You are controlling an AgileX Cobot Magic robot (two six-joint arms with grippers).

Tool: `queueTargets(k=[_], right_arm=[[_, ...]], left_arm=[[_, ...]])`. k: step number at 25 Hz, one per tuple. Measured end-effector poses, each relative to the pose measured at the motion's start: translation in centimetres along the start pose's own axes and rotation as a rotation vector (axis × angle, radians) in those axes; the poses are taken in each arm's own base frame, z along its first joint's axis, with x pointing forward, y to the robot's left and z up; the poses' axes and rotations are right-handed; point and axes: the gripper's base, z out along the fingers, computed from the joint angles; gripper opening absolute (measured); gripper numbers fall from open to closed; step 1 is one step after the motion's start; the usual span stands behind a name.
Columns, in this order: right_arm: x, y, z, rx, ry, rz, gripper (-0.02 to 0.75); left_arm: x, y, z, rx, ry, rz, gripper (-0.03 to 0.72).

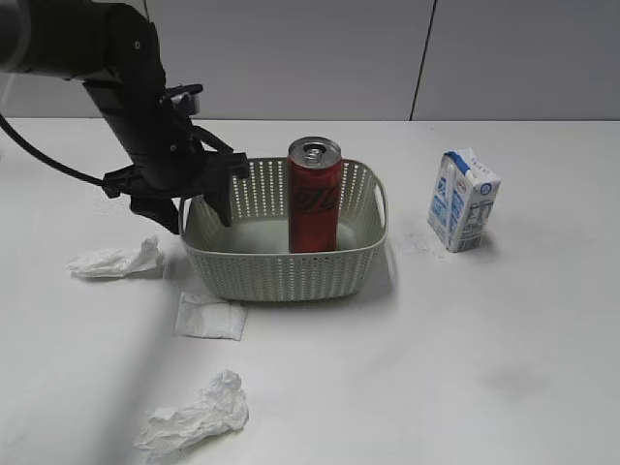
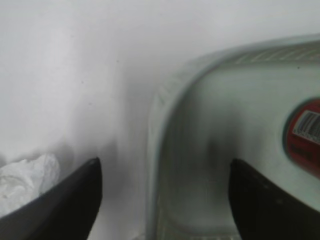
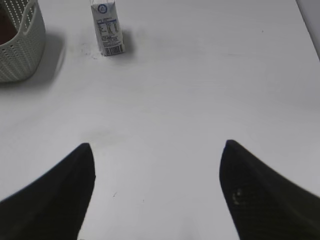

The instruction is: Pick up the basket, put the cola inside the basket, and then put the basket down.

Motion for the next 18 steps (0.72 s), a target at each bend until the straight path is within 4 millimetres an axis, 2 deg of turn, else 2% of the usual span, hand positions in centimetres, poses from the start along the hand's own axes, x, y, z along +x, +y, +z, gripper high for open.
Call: queueTargets(k=[1,3,7,10,13,18], right_arm=[[0.4,0.0,-0.1,0.000,-0.012,-0.001,0.584],[1.2,0.0,-0.2,0.000,-0.029,-0.002,0.584],[1.7,0.1,-0.6,0.000,-0.064,-0.004,0.582],[1.6,0.1,-0.6,-0.003,-0.084,0.001,0.582],[1.7,0.1,0.0,-0.007,-0.101,0.006,0.582],[1.7,0.1,0.0,-0.007,-0.112,0.009,0.583]], left_arm=[[0.0,0.0,0.0,0.000,0.005,0.007,0.631],[-0.2,-0.2,-0.5,0.002,0.010,0.023,0.669],[-1.6,-0.3,-2.6,0.018,0.003,0.038,0.690],[-3.4,0.7,-5.0,0.025,-0.017,0.033,0.693],[-4.9,2.7,-8.4,0.017,-0.043,0.029,0.693],[-6.3,7.7,-14.1,-0.102,-0.151,0.049,0.684]])
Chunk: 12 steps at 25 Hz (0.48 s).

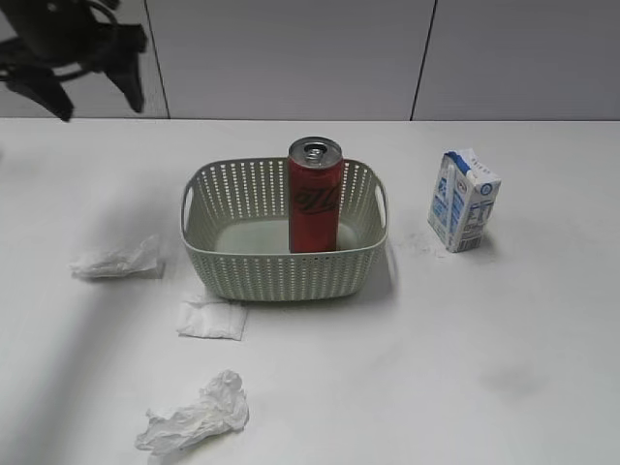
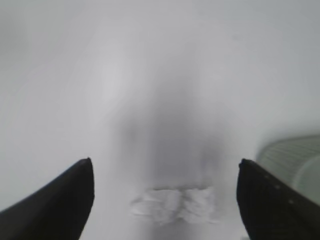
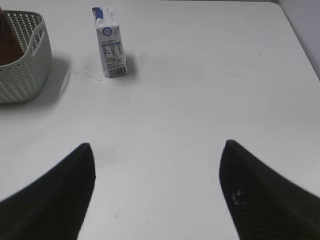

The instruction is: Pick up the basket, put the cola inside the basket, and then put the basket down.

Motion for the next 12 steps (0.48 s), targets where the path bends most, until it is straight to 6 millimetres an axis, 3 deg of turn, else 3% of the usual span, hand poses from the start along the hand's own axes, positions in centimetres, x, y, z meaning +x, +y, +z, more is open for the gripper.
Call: queueTargets(k=[6,12], right_arm=[[0.0,0.0,0.0,-0.001,-0.001,0.003,0.582],[0.0,0.0,0.0,-0.001,-0.001,0.003,0.557]], left_arm=[[0.6,5.0,-5.9,-0.068,-0.112,-0.045,0.669],[4.6,5.3,-11.4,-0.127,-0.184,0.011,0.643]])
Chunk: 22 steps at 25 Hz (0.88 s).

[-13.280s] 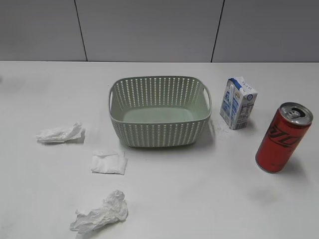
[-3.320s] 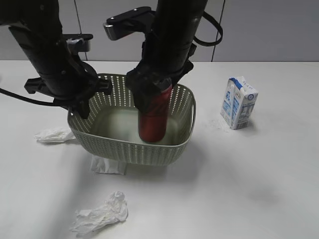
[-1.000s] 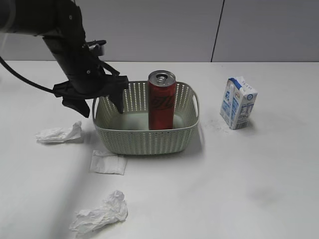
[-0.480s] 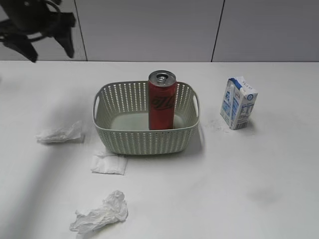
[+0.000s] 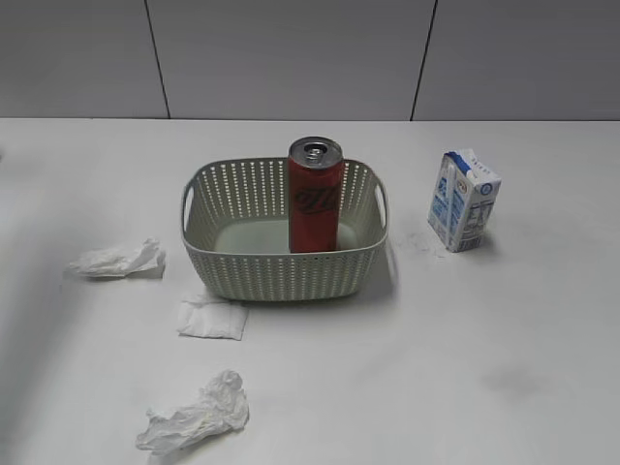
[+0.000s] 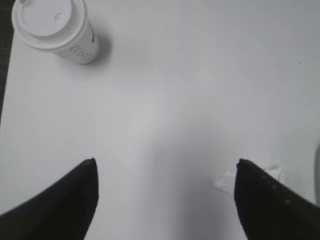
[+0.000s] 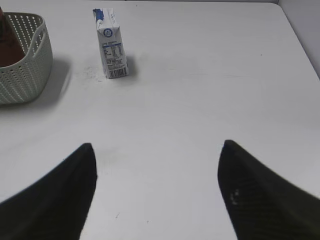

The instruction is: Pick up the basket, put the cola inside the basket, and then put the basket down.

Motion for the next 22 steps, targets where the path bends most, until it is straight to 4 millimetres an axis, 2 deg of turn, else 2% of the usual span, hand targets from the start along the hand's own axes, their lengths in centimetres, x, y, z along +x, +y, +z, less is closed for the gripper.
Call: queueTargets(k=[4,11,17,22], right_arm=[[0.0,0.0,0.0,0.000,0.000,0.000,0.543],[0.0,0.0,0.0,0.000,0.000,0.001,0.540],[0.0,0.0,0.0,0.000,0.000,0.002,0.539],[0.0,0.0,0.0,0.000,-0.001,0.002,0.539]], left_arm=[[4.1,0.3,-2.2,-0.039,0.024,0.045,0.635],[13.5,0.2,-4.1,-0.041,0.040,0.043,0.620],[21.5,-0.3,-4.1,-0.033,-0.020,0.039,0.599],[27.0,-0.7,-3.9,-0.021,-0.106,0.034,0.594]])
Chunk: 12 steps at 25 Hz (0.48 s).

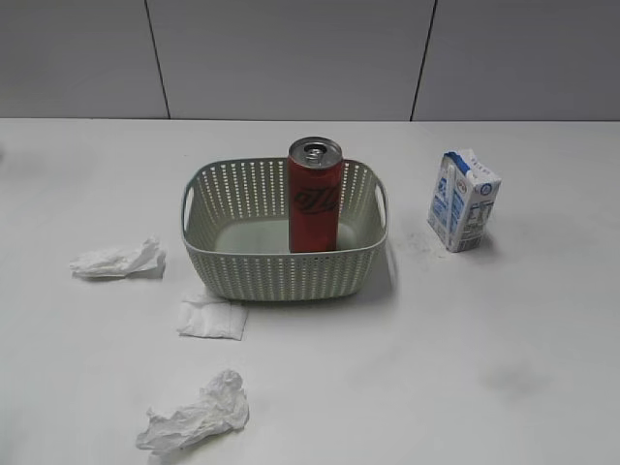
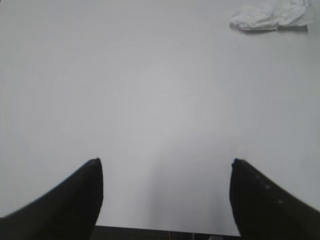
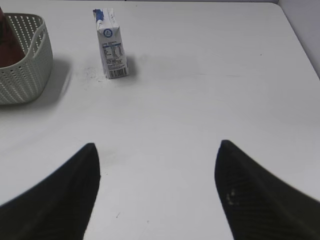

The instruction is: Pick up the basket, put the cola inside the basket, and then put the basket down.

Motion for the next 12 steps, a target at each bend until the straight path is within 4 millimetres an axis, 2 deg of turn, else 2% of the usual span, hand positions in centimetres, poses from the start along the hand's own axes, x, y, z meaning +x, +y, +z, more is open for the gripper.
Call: queueTargets(k=[4,12], right_arm=[[0.0,0.0,0.0,0.000,0.000,0.000,0.539],[0.0,0.0,0.0,0.000,0.000,0.001,0.539]], left_arm=[[3.1,-0.3,-0.7,-0.004,-0.103,0.005,0.594],[6.6,-0.8,-4.2,-0.024,-0.414,0.025,0.591]])
